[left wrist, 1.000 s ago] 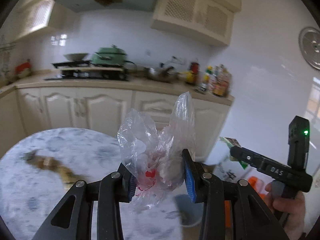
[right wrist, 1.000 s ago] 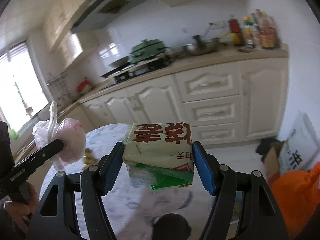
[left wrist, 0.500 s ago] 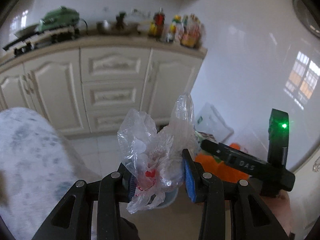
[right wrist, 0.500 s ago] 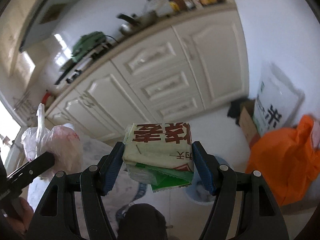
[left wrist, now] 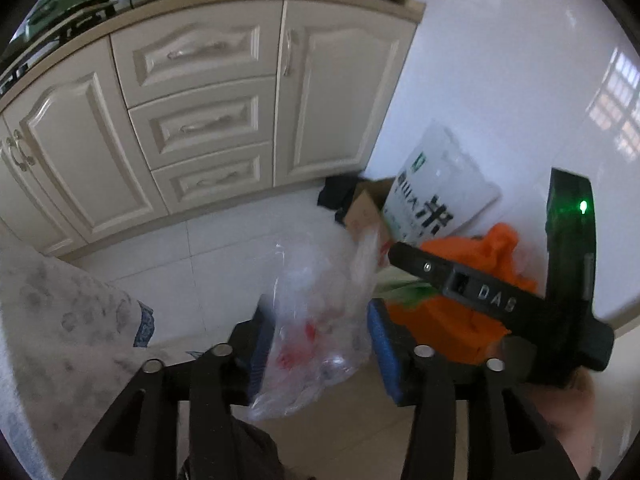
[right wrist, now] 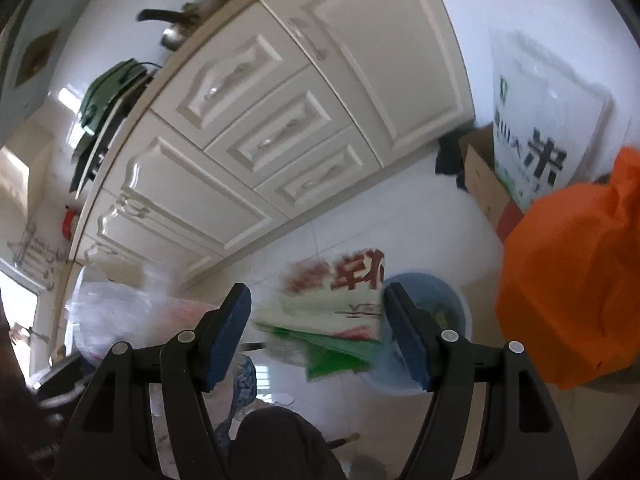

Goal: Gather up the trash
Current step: 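Carry both items to the blue bin and open both grippers over it, then move both tools back toward the trash on the table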

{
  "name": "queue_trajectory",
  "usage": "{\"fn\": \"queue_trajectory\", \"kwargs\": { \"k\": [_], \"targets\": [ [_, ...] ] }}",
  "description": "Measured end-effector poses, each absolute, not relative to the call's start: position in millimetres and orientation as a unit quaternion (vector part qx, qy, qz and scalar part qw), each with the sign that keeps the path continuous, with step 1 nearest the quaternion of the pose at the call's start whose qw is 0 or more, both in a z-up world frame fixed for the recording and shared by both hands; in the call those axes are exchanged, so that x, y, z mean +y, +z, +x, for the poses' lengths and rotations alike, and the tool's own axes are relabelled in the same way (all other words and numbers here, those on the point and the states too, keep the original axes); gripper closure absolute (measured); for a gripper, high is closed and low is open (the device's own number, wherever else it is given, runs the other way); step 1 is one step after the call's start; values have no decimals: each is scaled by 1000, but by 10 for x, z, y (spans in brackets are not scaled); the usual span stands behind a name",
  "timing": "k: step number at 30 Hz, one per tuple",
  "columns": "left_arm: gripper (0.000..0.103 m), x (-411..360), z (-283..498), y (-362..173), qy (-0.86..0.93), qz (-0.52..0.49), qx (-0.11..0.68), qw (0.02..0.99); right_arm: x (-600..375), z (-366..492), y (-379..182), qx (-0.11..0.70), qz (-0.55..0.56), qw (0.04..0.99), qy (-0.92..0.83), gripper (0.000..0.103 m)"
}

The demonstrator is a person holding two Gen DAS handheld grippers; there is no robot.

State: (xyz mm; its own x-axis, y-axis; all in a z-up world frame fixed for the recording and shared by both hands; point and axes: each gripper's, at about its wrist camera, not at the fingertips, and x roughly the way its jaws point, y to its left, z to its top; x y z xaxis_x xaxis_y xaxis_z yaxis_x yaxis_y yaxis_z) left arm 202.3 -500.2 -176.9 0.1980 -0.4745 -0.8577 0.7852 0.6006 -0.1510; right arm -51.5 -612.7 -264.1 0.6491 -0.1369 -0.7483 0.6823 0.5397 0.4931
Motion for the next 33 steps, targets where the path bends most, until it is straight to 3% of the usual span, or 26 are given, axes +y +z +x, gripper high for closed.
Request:
{"fn": "queue_trajectory", "kwargs": {
  "k": [3, 5, 7, 12, 20, 33],
  "targets": [
    [31, -5214, 2101, -1825, -402, 167, 484, 759, -6197, -546, -2763, 342, 419, 798, -265, 19],
    [23, -5301, 2126, -1837, -392, 163, 486, 764, -6201, -594, -2799, 346, 420, 792, -277, 13],
    [15, -5428, 2144, -1848, -380, 166, 483, 771, -6187, -650, -2809, 343, 422, 790, -284, 0],
    [2, -5367, 1923, -1708, -367, 163, 458, 793, -6103, -761, -2729, 339, 424, 786, -295, 0],
    [1, -4677, 1527, -1212, -376, 124, 404, 824, -5807, -722, -2314, 325, 400, 808, -285, 0],
    [1, -2628, 1117, -460, -320, 24, 321, 891, -4650, -136, -1253, 292, 309, 882, -205, 0]
  ]
}}
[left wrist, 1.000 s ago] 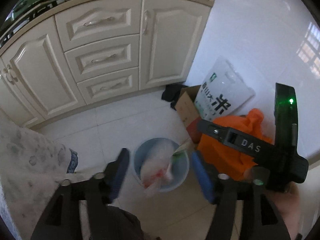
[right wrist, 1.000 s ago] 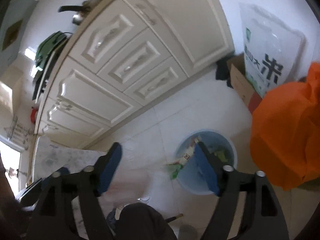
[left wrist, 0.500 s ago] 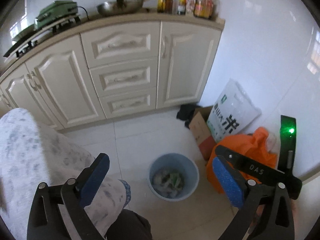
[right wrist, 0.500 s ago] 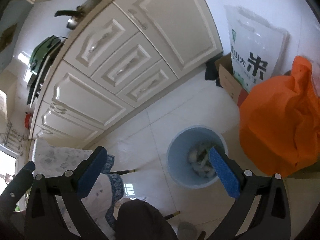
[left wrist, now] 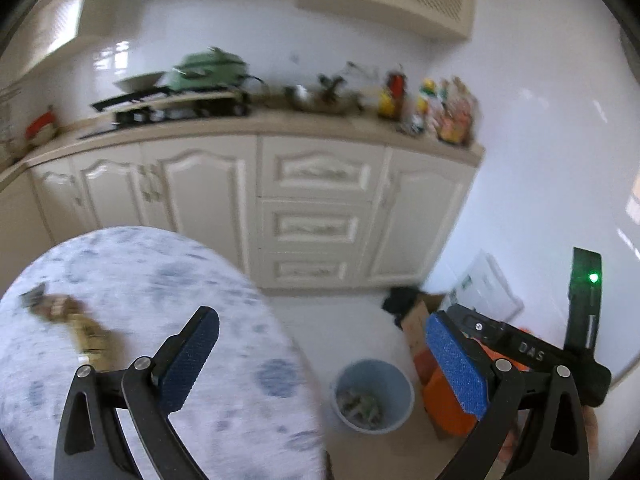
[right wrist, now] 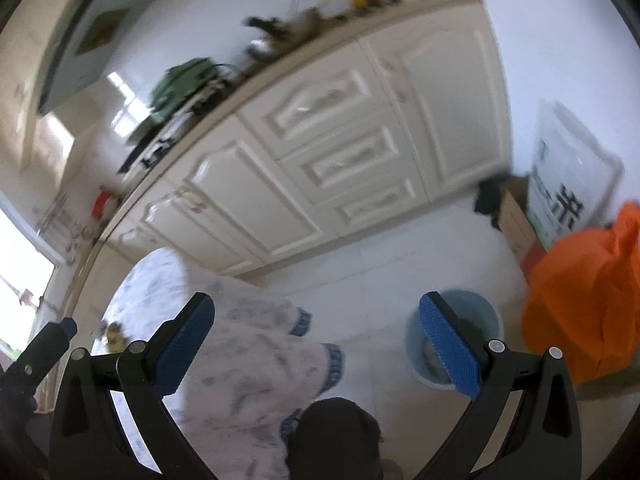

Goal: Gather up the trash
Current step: 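Move both tools back toward the trash on the table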

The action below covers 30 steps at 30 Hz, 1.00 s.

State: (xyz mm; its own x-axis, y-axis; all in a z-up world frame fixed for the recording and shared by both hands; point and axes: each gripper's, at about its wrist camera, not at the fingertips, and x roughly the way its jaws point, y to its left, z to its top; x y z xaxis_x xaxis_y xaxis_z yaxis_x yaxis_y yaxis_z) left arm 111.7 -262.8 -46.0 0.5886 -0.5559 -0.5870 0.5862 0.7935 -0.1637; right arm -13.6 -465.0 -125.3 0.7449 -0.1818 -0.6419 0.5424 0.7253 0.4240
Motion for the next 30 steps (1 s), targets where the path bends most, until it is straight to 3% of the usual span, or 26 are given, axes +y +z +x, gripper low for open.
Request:
{"fn": "queue_trajectory", "kwargs": {
  "k": [15, 20, 30],
  "targets": [
    [1, -683, 432, -283, -178, -46, 244, 952, -2832, 795, -711, 305, 156, 935, -89, 0],
    [1, -127, 227, -456, -119, -63, 244, 960, -2332, 1034, -808, 323, 104, 938, -66, 0],
    [1, 140, 288, -716, -54, -62, 275, 958, -1752, 1671, -1282, 378, 40, 924, -29, 0]
  ]
}}
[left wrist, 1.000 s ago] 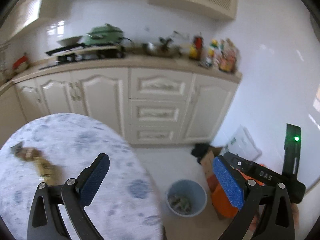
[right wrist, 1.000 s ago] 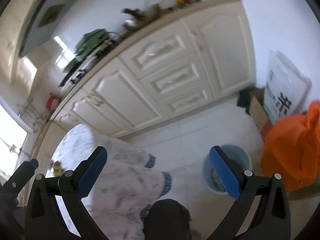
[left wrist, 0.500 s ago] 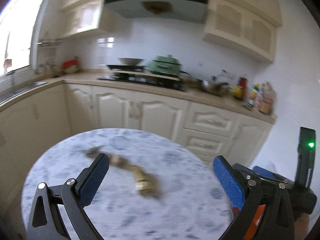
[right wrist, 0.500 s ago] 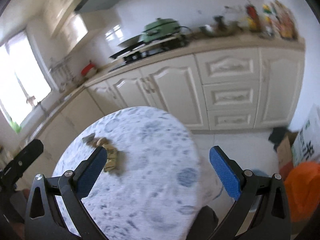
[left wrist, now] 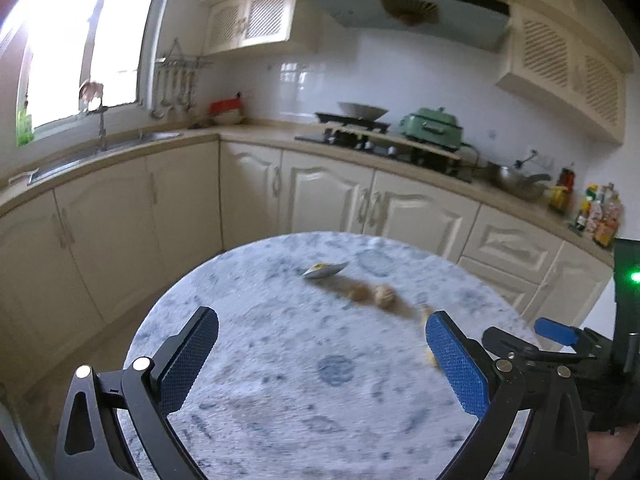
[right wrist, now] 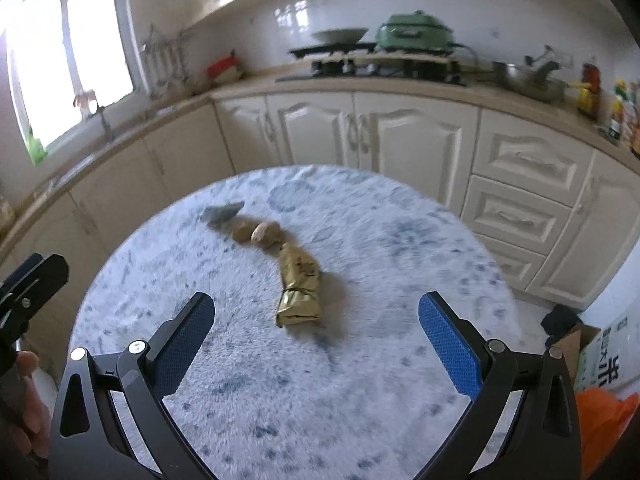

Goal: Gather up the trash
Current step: 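Move both tools back toward the trash on the table, then grasp the gold wrapped bar with the right gripper while the left gripper grasps a brown lump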

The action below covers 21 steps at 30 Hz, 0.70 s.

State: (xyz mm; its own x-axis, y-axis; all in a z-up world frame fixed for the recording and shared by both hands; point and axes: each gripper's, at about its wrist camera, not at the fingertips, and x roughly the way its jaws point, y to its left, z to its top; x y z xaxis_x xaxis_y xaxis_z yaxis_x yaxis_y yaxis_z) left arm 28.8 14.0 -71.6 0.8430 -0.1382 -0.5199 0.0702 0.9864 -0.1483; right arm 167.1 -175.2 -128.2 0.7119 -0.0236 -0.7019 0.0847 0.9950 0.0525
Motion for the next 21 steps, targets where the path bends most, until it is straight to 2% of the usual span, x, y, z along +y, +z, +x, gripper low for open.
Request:
{"fn": "queue_trajectory", "kwargs": {
  "k": [2, 9, 11, 13, 15, 21],
  "targets": [
    [1, 151, 391, -764, -50, -64, 285, 955, -1707, 1822, -1416, 395, 31, 918, -29, 0],
    [1, 172, 984, -856, -55, -63, 315, 945, -1665, 2195, -1772, 436, 17, 899, -28, 20],
    [1, 142, 1149, -902, -58, -60, 324, 942, -1653, 2288, -1879, 450, 12, 893, -26, 30],
    [1, 95, 1250, -956, -59, -54, 331, 940, -1645, 2351, -1971, 460, 11, 888, -20, 54],
    [1, 4, 1392, -1019, -61, -48, 337, 938, -1634, 2364, -2010, 454, -5, 891, -23, 69],
    [1, -280, 1783, -1100, -72, -30, 352, 933, -1854, 2307, -1964, 442, 21, 897, -17, 70]
  ]
}}
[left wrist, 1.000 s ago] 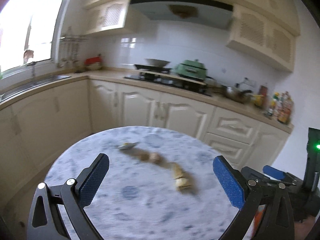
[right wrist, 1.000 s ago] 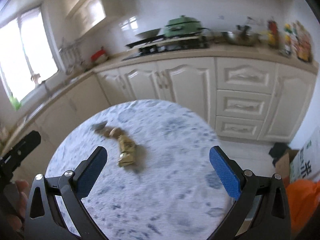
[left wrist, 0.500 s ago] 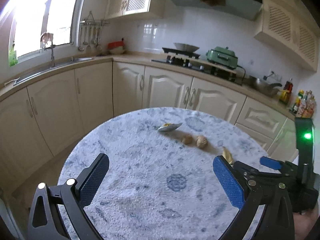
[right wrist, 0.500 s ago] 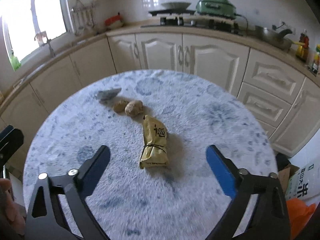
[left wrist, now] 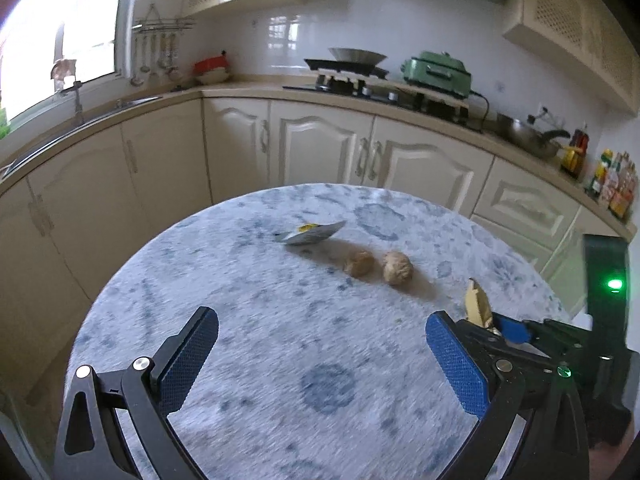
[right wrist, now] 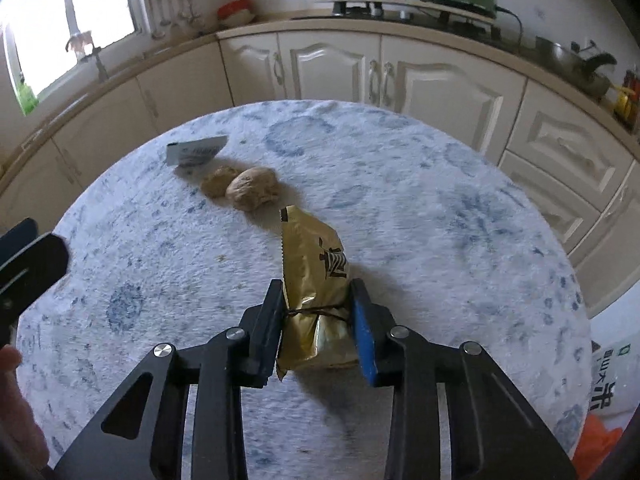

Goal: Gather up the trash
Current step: 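Grasp the gold wrapped bar with the right gripper while the left gripper grasps a brown lump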

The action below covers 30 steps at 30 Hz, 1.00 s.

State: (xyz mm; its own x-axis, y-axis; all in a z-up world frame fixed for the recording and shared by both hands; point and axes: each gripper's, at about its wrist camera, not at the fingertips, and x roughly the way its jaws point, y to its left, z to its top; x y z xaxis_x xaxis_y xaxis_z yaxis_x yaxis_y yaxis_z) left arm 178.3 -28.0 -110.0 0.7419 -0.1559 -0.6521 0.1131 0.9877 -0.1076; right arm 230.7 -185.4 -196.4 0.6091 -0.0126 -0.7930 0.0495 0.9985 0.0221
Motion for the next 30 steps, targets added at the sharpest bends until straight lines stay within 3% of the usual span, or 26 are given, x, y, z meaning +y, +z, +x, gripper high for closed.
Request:
{"fn": "queue_trajectory", "kwargs": {
  "k": [13, 16, 17, 19, 21, 22, 24, 30],
  "targets": [
    [7, -1137, 2751, -1460, -95, 13, 401, 911, -2464, 2203, -1793, 407, 76, 910, -27, 70],
    [18, -1221, 2979, -1578, -89, 14, 419, 904, -2490, 2198, -1788, 403, 81, 911, -19, 70],
    [26, -1235, 3061, -1618, -91, 13, 426, 900, -2492, 2195, -1793, 402, 82, 912, -16, 70],
    [27, -1254, 3158, -1642, -82, 12, 425, 901, -2503, 2191, -1794, 401, 85, 912, -15, 70],
    [45, -1240, 3234, -1636, -92, -3, 421, 902, -2526, 2181, -1796, 400, 91, 912, -16, 70],
    [49, -1221, 3259, -1647, -85, -7, 420, 903, -2534, 2168, -1794, 400, 91, 912, -17, 70],
    [77, -1157, 3299, -1669, -104, -31, 424, 899, -2554, 2142, -1793, 399, 95, 912, -19, 70],
    [77, -1054, 3246, -1719, -122, -38, 425, 896, -2581, 2009, -1772, 401, 99, 910, -27, 70]
  ]
}}
